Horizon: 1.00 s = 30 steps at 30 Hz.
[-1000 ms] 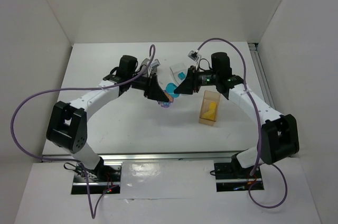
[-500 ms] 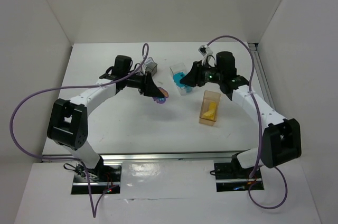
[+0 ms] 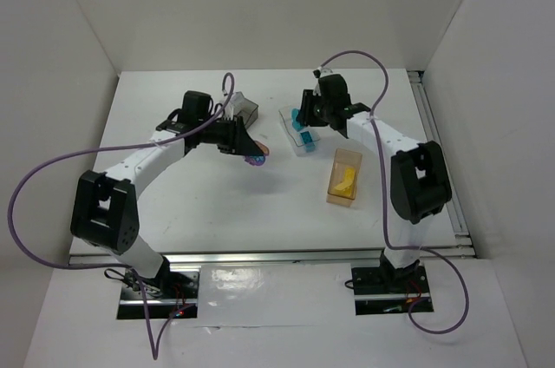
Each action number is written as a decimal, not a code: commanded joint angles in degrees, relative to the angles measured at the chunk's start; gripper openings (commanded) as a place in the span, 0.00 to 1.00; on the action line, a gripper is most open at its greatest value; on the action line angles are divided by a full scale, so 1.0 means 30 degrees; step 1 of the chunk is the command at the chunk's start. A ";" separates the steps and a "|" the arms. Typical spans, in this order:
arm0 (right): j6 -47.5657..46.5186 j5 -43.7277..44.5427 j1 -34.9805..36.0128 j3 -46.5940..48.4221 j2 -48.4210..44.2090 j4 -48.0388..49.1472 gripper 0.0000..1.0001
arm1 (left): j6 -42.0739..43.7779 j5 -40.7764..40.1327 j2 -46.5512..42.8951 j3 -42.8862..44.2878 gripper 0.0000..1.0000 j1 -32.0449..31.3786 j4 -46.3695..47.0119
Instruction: Sort the legos into containers by color
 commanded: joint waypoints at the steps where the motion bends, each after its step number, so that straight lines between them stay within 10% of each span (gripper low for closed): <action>1: -0.0628 0.1742 0.0364 0.2098 0.1495 -0.1039 0.18 | -0.0131 -0.0628 -0.1037 0.0777 0.00 0.0420 -0.0495; 8: -0.1041 0.3001 0.0921 0.2602 0.1301 -0.1509 0.80 | -0.0510 -0.0247 -0.1242 0.1161 0.00 0.1125 -0.0732; 16: -0.0312 -0.1994 0.1126 -0.1669 -0.4116 0.0975 0.67 | -0.3290 0.0422 -0.1826 0.0636 0.00 0.1709 0.1780; 24: 0.4693 -1.1899 0.1534 -0.6771 -0.7081 0.8299 0.86 | -0.7514 0.3560 -0.2179 -0.1095 0.00 0.2414 0.7852; 30: 0.7771 -1.3110 0.1886 -0.7535 -0.6085 1.3016 0.88 | -0.9590 0.4964 -0.2179 -0.1740 0.00 0.2414 1.1245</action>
